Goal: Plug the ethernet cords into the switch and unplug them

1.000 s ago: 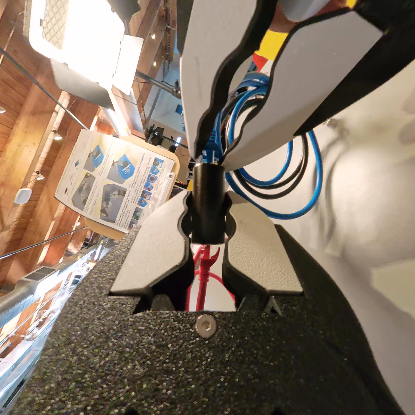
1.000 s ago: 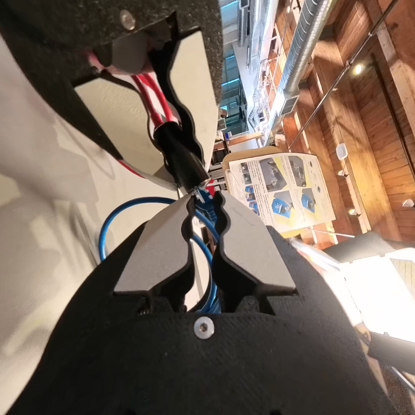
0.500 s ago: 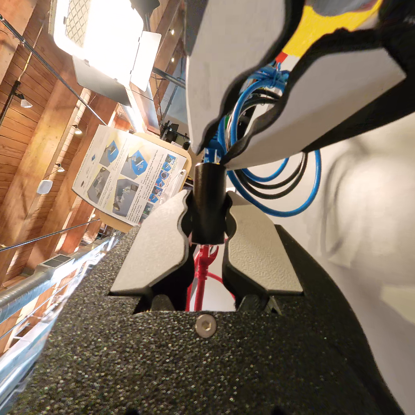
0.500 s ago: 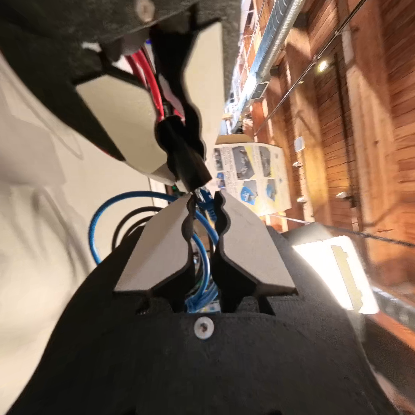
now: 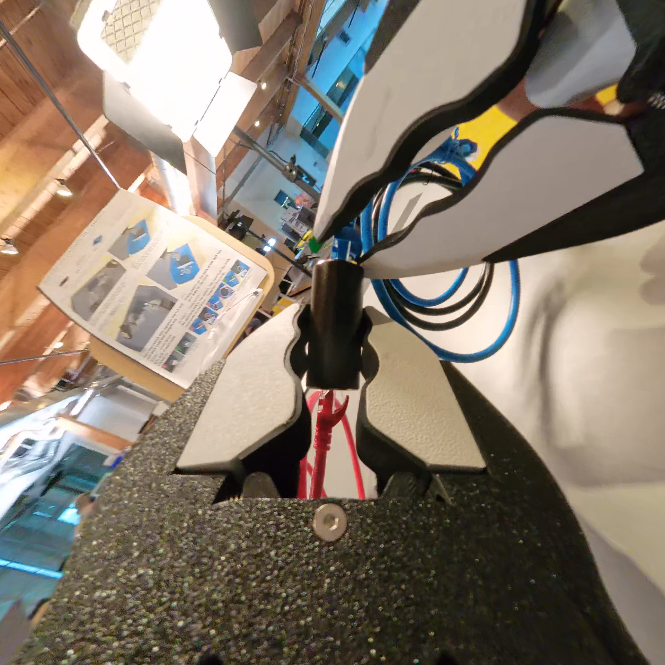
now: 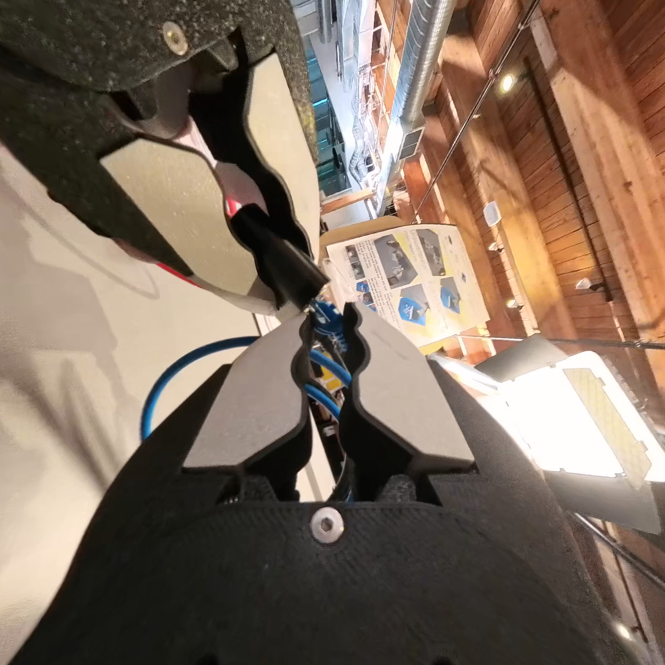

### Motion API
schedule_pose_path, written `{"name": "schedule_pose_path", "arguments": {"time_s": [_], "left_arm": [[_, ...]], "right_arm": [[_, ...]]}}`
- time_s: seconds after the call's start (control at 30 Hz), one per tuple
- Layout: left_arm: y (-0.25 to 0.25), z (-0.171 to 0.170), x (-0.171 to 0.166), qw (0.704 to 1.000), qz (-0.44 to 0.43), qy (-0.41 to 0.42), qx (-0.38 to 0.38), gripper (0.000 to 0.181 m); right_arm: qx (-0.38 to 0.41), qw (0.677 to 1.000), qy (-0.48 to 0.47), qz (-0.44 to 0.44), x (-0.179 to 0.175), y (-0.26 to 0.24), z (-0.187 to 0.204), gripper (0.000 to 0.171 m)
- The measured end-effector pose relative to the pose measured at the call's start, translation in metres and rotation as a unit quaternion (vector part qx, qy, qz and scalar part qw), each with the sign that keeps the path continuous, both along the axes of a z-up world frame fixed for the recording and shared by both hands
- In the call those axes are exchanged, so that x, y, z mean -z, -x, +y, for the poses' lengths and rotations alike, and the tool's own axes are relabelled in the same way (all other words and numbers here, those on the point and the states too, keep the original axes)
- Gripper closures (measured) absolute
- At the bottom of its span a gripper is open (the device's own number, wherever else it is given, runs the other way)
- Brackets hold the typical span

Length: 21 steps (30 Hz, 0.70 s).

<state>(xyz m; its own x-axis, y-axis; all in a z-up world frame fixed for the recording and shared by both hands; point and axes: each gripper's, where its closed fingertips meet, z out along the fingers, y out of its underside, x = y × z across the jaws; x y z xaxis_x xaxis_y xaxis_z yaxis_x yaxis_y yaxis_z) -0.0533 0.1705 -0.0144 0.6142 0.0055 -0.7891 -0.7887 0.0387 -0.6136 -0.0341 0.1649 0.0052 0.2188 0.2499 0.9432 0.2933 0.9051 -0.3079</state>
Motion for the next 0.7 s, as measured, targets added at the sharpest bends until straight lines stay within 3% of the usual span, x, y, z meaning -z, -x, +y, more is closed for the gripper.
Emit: {"name": "schedule_pose_path", "arguments": {"time_s": [0.1,0.2,0.27,0.37,0.53,0.63,0.7], "left_arm": [[-0.003,0.0,-0.001,1.0,-0.011,0.001,0.014,0.154],[-0.004,-0.001,-0.003,0.999,0.044,-0.016,-0.006,0.154],[-0.006,-0.002,-0.005,0.997,0.064,-0.028,-0.008,0.155],[-0.012,-0.006,-0.002,0.999,0.021,-0.016,0.047,0.155],[-0.014,-0.006,-0.007,0.995,0.092,-0.043,0.017,0.155],[-0.015,-0.005,-0.004,0.995,0.094,-0.032,0.022,0.155],[-0.018,-0.006,0.001,0.996,0.081,-0.011,0.044,0.155]], "right_arm": [[-0.008,1.0,-0.01,-0.001,-0.003,-0.002,-0.002,0.155],[-0.006,1.0,-0.012,-0.004,-0.003,-0.004,-0.001,0.155],[0.011,0.997,-0.075,-0.008,-0.005,-0.007,-0.004,0.155],[0.017,0.983,-0.179,-0.024,-0.004,-0.012,-0.012,0.154],[-0.015,0.998,-0.062,-0.007,-0.007,-0.015,-0.011,0.156],[-0.012,0.996,-0.086,-0.019,-0.003,-0.016,-0.01,0.155],[-0.034,0.997,-0.054,-0.031,0.001,-0.017,-0.01,0.156]]}}
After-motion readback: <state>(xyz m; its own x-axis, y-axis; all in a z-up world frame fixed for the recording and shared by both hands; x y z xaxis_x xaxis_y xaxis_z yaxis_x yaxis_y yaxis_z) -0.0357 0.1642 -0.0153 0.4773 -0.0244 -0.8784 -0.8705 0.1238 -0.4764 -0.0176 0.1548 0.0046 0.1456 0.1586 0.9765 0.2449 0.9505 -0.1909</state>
